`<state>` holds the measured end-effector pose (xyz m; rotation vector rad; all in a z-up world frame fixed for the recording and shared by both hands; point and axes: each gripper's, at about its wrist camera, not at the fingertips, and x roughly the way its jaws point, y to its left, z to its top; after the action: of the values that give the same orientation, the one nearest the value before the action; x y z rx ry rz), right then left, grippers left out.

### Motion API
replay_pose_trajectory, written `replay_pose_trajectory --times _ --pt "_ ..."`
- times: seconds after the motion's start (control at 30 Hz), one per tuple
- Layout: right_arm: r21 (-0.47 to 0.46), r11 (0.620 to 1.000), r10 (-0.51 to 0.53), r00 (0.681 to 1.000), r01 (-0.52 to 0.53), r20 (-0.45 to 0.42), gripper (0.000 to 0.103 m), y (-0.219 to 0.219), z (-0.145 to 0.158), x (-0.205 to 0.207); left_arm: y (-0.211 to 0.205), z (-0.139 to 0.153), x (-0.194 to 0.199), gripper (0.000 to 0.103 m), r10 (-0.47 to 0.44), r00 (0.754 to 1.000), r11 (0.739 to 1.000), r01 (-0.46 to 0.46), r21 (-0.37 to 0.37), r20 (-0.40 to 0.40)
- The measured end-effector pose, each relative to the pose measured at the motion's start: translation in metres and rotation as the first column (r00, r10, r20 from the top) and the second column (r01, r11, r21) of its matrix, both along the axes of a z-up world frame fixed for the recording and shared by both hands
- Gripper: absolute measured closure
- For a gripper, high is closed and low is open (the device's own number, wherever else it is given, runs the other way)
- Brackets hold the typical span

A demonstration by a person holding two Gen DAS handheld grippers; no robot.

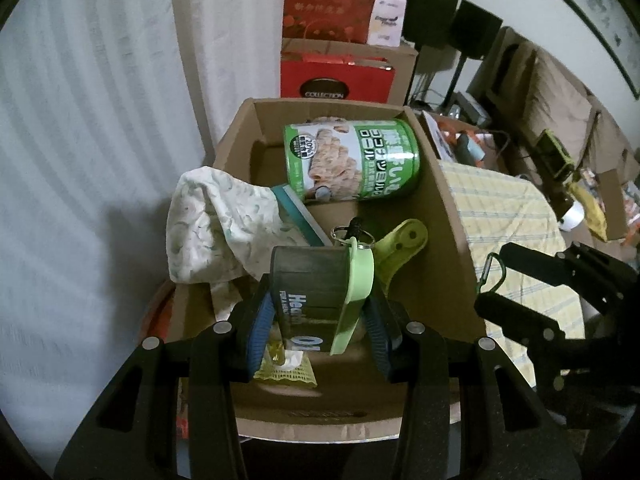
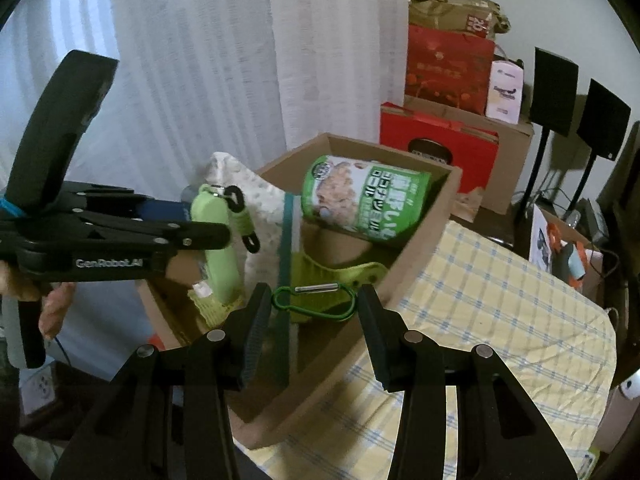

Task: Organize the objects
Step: 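Carry the case and carabiner over the cardboard box with both grippers, then open both grippers to drop the case and carabiner into the box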

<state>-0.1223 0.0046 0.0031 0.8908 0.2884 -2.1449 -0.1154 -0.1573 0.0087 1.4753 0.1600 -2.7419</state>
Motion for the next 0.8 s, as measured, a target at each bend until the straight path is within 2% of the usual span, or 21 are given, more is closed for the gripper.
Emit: replay_pose_trajectory --times 0.47,0.8 --pt "-0.007 1.0 -0.03 0.999 0.03 0.015 0.058 -0.018 -0.017 -0.003 -0.005 -0.022 -0.005 0.063 0.02 1.0 0.999 -0.02 -0.04 0.006" --pt "0.072 0.996 0.054 0.998 -0.056 0.03 0.057 -0.041 -0.034 0.01 -0.014 -0.035 -0.01 0.063 0.04 0.999 0.999 -0.04 -0.006 0.027"
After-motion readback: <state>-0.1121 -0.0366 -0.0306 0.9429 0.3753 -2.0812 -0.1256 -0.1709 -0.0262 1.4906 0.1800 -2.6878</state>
